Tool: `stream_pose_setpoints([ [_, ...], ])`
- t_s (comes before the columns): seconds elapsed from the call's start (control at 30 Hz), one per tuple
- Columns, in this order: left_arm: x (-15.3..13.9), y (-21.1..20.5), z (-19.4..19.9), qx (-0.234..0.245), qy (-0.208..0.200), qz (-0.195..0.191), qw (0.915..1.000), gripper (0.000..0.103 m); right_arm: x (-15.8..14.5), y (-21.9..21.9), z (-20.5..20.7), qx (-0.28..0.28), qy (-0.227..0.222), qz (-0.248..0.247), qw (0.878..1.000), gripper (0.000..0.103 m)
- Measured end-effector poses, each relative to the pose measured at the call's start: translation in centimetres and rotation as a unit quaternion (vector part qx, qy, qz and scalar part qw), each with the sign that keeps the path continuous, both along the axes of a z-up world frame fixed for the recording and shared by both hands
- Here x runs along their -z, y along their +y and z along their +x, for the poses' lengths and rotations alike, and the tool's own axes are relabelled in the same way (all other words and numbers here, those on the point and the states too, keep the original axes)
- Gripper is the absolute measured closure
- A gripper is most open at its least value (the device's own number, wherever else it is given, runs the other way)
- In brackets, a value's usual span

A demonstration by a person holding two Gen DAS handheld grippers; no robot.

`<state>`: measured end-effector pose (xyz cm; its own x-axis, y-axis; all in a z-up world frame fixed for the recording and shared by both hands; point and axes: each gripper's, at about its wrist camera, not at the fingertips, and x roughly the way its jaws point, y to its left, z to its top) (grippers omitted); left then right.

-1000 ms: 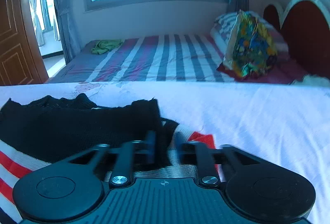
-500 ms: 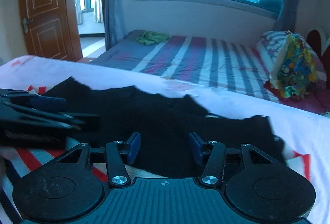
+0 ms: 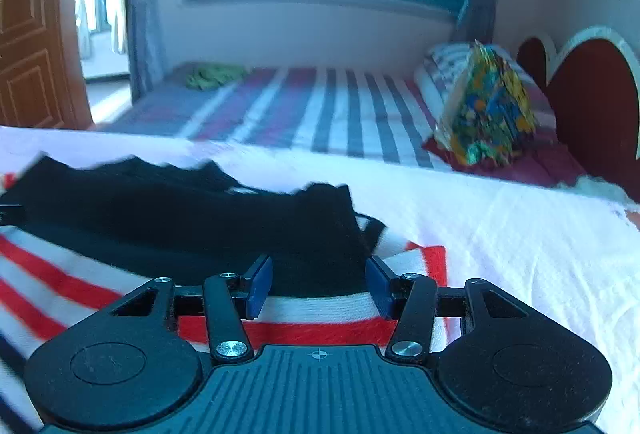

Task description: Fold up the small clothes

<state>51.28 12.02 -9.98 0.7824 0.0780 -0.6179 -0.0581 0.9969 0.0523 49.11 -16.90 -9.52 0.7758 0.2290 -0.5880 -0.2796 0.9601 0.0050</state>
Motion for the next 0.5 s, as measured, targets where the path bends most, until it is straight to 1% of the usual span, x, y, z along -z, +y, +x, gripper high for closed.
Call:
stream_pose_setpoints([
  [0.07, -0.6, -1.4, -1.6, 0.015, -0.017, -0.015, 0.9996, 0.026, -0.5, 1.0, -1.8, -0.026, -0.003, 0.012, 1.000, 0.051],
  [0.13, -0.3, -3.5, -2.7, 0.045, -0.015, -0.031, 0.9984, 0.026, -0.3, 2.7, -3.0, -0.051, -0.003, 0.011, 0.999, 0.051],
  [0.2, 0.3, -5.5, -3.7, 0.068, -0.008, -0.023, 0.9974, 0.026, 0.5, 4.3, -4.1, -0.068, 0.008, 0.007, 0.998, 0.051],
  [0.27, 0.9, -6.7, -4.6, 0.072, -0.009, -0.015, 0.9973, 0.026, 1.2, 5.1, -4.9, -0.066, 0.015, 0.000, 0.998, 0.051],
  [0.33, 1.3, -6.4, -5.3, 0.066, -0.010, -0.021, 0.9975, 0.025, 1.6, 4.8, -5.6, -0.054, 0.011, -0.007, 0.998, 0.051],
  [0.37, 1.4, -5.6, -5.7, 0.062, -0.009, -0.027, 0.9977, 0.023, 1.6, 4.0, -5.7, -0.042, 0.014, -0.004, 0.999, 0.051],
  [0.43, 1.5, -4.2, -6.4, 0.048, -0.007, -0.021, 0.9986, 0.021, 1.7, 2.2, -6.2, -0.022, 0.019, 0.002, 1.000, 0.051],
  [0.5, 1.4, -2.0, -7.1, 0.034, -0.004, -0.035, 0.9988, 0.021, 1.6, 0.6, -7.3, -0.013, 0.018, -0.002, 1.000, 0.050],
])
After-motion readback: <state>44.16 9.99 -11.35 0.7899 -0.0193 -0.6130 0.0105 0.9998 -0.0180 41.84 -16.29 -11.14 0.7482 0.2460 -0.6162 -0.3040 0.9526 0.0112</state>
